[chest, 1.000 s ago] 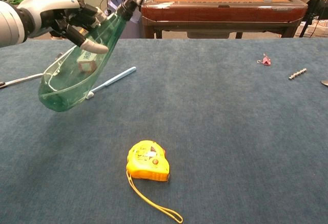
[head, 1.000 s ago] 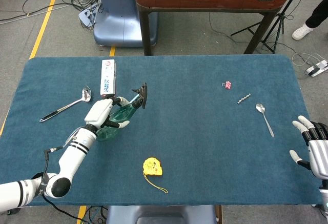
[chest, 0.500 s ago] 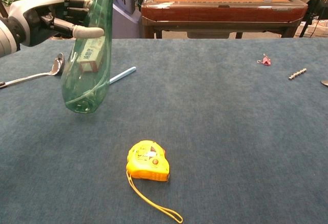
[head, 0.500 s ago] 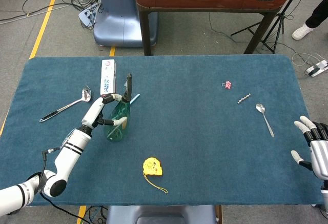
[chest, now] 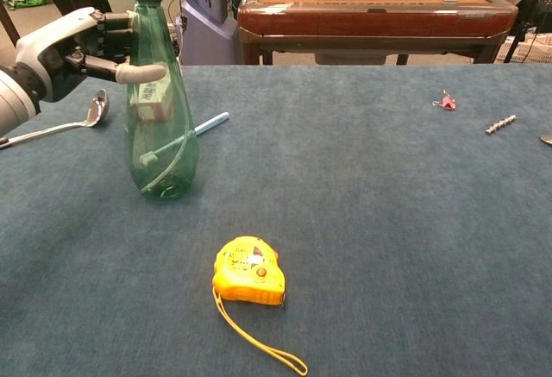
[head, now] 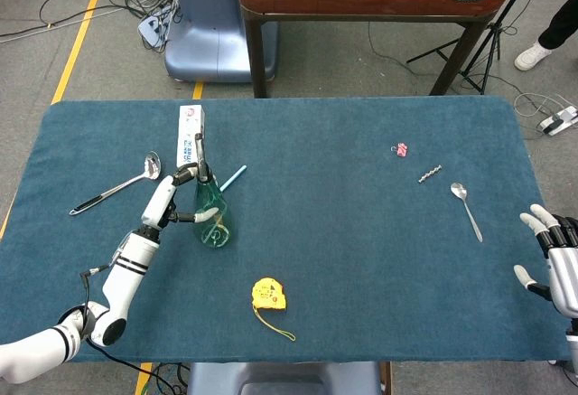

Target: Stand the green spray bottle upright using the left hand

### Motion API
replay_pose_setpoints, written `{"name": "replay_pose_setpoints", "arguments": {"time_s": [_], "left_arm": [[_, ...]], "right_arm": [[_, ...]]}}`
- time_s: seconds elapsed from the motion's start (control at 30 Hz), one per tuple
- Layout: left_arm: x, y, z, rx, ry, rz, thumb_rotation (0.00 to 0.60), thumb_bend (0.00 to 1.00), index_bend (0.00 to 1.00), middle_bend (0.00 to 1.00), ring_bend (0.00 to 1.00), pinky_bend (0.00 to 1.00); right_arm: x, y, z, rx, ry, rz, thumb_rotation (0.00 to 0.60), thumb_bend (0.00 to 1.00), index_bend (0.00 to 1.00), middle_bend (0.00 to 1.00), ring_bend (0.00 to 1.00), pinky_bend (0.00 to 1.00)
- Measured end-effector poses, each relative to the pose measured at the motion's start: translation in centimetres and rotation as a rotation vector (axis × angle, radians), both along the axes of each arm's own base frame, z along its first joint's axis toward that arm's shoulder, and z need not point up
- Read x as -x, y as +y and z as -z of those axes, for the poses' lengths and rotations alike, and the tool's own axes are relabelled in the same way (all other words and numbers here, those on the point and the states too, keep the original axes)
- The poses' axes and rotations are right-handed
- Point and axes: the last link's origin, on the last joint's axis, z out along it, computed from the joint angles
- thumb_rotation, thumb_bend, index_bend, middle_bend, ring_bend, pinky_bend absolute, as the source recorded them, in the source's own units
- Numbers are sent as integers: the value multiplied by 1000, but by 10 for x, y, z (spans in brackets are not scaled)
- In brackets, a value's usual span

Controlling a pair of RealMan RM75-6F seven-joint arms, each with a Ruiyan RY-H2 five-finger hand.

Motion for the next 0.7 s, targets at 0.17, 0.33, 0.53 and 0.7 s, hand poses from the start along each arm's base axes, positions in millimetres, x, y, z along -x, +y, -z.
{"name": "replay_pose_setpoints", "arguments": {"time_s": [0.17,0.33,0.53,0.7], "left_arm": [[7,-3,0,6,28,13,600,199,321,274,152,79],[13,-5,-9,-4,51,18,600,199,313,217,120,74],[25,-11,-19,-5,75,12,600,199,304,217,119,73],[33,-17,-25,-19,94,10,600,199,304,217,119,73]], "right_arm": [[-1,1,-1,4,1,-2,600,179,196,140,123,142],[-2,2,-1,6,0,-2,600,179,196,140,123,142],[-3,2,-1,5,-2,-6,600,179,196,140,123,142],[-4,3,-1,7,-3,-10,600,178,196,140,123,142]]}}
